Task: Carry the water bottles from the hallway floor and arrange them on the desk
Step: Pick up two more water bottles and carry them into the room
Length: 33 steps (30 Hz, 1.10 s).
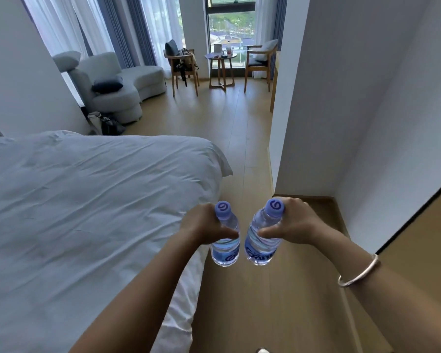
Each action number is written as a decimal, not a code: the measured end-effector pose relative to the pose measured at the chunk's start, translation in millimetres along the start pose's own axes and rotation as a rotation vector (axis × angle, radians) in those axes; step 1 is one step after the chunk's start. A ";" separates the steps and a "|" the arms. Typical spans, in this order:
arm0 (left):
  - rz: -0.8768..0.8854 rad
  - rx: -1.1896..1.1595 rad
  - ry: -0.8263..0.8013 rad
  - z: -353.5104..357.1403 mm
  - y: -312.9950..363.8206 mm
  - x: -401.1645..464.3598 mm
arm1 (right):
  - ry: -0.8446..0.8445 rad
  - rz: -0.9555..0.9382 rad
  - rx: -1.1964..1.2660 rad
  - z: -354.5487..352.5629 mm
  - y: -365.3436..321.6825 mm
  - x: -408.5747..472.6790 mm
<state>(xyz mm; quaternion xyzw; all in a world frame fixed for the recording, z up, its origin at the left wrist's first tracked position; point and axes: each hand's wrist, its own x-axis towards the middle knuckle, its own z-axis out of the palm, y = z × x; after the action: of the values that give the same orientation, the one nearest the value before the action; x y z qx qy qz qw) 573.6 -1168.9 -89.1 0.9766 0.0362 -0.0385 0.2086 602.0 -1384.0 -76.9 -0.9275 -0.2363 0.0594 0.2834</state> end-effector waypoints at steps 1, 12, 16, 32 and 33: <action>-0.009 -0.006 0.006 -2.6 2.7 18.9 | 0.000 -0.003 -0.002 -7.5 8.6 17.1; 0.035 0.012 0.040 -26.3 7.3 206.8 | 0.017 -0.021 0.001 -50.4 65.6 195.6; 0.033 -0.015 0.022 -33.5 -4.8 285.1 | 0.021 0.020 -0.015 -52.5 86.9 272.2; 0.085 -0.015 -0.041 -108.9 -59.1 610.5 | 0.126 0.138 -0.020 -79.7 135.8 583.2; 0.085 -0.027 -0.045 -109.4 -60.2 628.5 | 0.131 0.142 -0.018 -83.3 141.7 600.0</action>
<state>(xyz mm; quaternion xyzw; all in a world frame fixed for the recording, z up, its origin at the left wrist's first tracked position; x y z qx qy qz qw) 1199.9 -1034.8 -70.7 0.9732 -0.0093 -0.0509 0.2241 1208.5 -1245.4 -71.7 -0.9463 -0.1515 0.0166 0.2850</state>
